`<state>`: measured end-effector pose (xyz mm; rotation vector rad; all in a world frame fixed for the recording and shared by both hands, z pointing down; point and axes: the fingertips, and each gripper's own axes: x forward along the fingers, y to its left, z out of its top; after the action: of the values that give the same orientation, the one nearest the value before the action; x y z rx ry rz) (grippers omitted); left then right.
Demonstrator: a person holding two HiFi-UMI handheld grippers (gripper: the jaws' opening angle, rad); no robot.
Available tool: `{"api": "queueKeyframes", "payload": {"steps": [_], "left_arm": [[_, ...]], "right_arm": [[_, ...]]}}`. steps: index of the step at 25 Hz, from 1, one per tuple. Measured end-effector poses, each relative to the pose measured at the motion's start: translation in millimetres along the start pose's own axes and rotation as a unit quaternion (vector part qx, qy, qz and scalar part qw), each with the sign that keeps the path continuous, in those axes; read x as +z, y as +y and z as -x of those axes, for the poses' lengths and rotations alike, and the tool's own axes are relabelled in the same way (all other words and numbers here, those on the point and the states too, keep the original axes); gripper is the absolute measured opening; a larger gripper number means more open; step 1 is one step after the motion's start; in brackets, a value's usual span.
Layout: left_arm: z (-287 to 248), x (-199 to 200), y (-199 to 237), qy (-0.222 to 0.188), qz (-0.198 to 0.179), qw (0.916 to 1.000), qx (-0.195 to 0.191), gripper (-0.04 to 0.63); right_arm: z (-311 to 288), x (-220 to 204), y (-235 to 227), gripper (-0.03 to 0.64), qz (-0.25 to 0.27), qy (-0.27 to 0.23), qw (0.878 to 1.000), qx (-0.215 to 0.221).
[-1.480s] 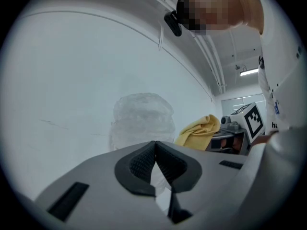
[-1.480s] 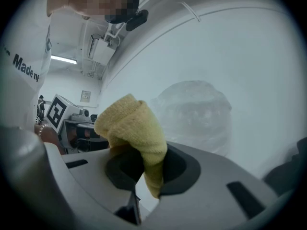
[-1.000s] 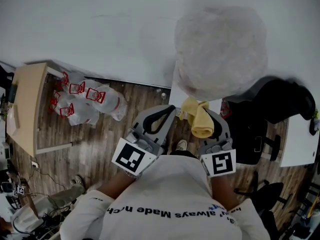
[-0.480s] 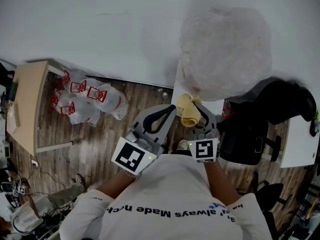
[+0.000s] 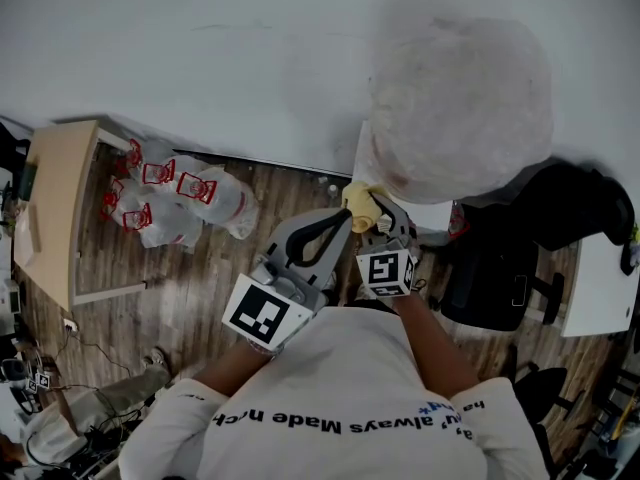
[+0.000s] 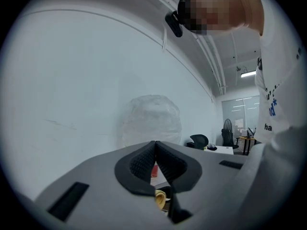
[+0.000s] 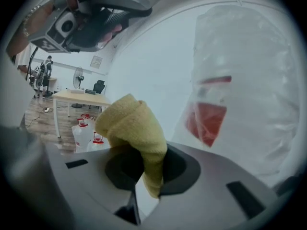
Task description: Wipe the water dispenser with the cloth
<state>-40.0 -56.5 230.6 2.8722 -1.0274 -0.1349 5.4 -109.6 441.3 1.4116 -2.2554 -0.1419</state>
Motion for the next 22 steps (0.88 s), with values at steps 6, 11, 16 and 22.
{"api": "queueKeyframes", "payload": {"steps": [6, 11, 16, 22], "left_arm": [[1.4, -0.7, 7.4, 0.002, 0.002, 1.0000, 0.005, 0.018], [3.0, -3.5, 14.9, 0.005, 0.003, 1.0000, 0.006, 0.019], [2.5, -5.3, 20.0, 0.009, 0.006, 0.9999, 0.006, 0.018], [3.4, -9.3, 26.6, 0.013, 0.013, 0.9998, 0.009, 0.018]], "right_arm": [[-32.1, -26.7, 5.1, 0.063, -0.001, 0.030, 1.000, -0.005], [-59.0, -49.1, 7.8, 0.063, -0.006, 0.051, 0.999, -0.012], [-80.5, -71.5, 7.8, 0.061, -0.008, 0.075, 0.997, -0.018], [-100.7, -99.3, 7.4, 0.061, -0.011, 0.107, 0.994, -0.024]]}}
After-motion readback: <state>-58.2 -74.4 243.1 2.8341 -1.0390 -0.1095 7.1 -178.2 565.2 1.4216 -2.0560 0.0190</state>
